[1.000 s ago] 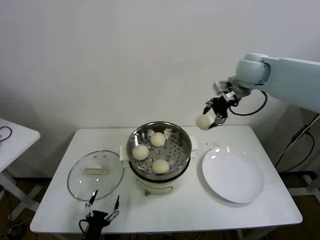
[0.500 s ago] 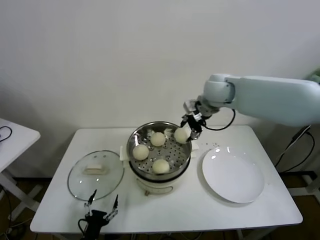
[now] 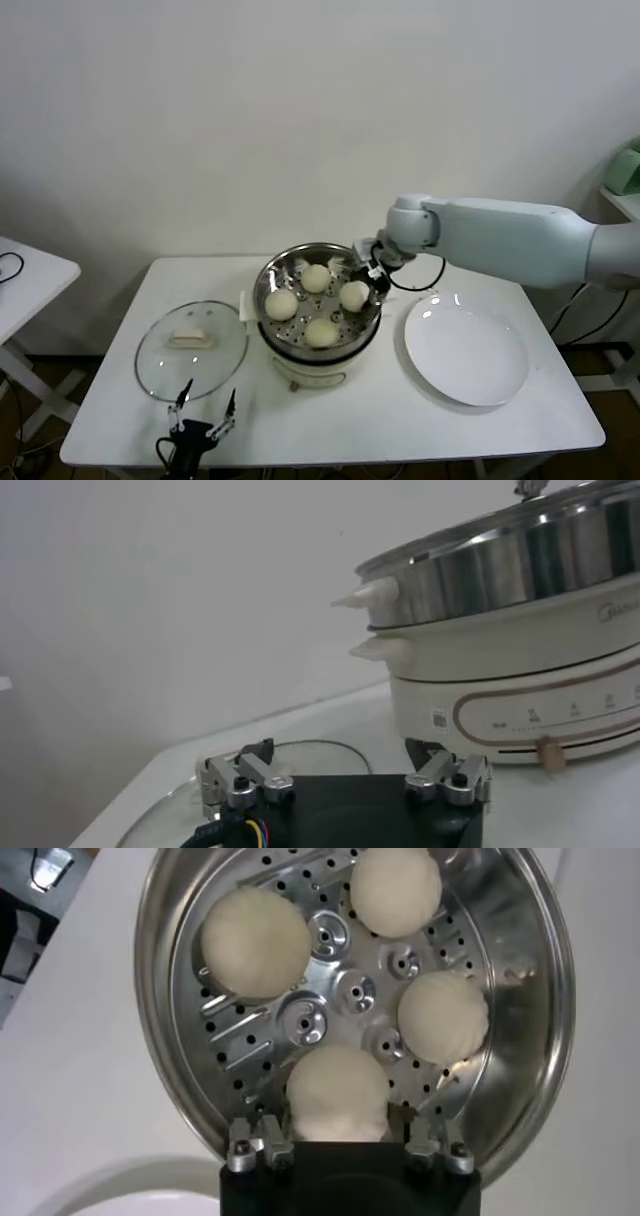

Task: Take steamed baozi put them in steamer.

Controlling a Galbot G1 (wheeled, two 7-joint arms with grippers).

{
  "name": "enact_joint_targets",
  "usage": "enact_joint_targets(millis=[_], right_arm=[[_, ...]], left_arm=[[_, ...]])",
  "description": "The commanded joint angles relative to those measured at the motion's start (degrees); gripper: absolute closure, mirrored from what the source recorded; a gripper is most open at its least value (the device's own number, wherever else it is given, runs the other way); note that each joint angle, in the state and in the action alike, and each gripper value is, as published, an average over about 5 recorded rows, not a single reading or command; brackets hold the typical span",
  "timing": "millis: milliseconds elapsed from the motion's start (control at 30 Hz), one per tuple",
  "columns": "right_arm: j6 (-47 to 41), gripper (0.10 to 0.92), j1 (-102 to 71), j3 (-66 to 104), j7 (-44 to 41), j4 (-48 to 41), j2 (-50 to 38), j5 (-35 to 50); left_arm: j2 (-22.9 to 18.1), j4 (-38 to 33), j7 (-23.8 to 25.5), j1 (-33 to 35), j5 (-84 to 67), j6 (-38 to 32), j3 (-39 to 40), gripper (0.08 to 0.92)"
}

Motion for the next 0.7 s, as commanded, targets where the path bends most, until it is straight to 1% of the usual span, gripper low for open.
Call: enact_joint_targets(millis=[33, 167, 267, 500, 567, 633, 700], right_arm=[[-0.1, 0.352, -3.1, 1.8, 0.9, -1.0, 0.3, -1.6], [0.5, 0.258, -0.1, 1.9, 0.5, -0.6, -0.9, 0.0], [1.4, 0.213, 5.4, 0.4, -0.8, -0.1, -2.4, 4.2], [1.8, 0.203, 16.1, -1.9, -2.4, 0.8, -7.5, 14.8], [1.7, 0.203, 17.7, -2.3, -1.9, 2.0, -10.2, 16.2], [1.4, 0.203, 18.0, -2.2, 0.5, 4.0, -14.2, 17.2], [0.9, 0.203, 16.4, -0.3, 5.5, 6.7, -19.4, 17.6]], left_arm=[[-0.1, -0.1, 0.0, 0.0, 0.0, 0.1, 0.0, 0.177], [0.0, -0.4, 0.0, 0.0, 0.0, 0.1, 0.0, 0.177], [0.0, -0.6, 0.0, 0.0, 0.0, 0.2, 0.0, 0.177], [0.3, -1.0, 0.1, 0.0, 0.2, 0.3, 0.4, 0.177], [0.4, -1.1, 0.1, 0.0, 0.2, 0.3, 0.4, 0.177], [0.6, -1.2, 0.1, 0.1, 0.1, 0.3, 0.4, 0.177], [0.8, -1.3, 0.1, 0.1, 0.0, 0.3, 0.3, 0.177]])
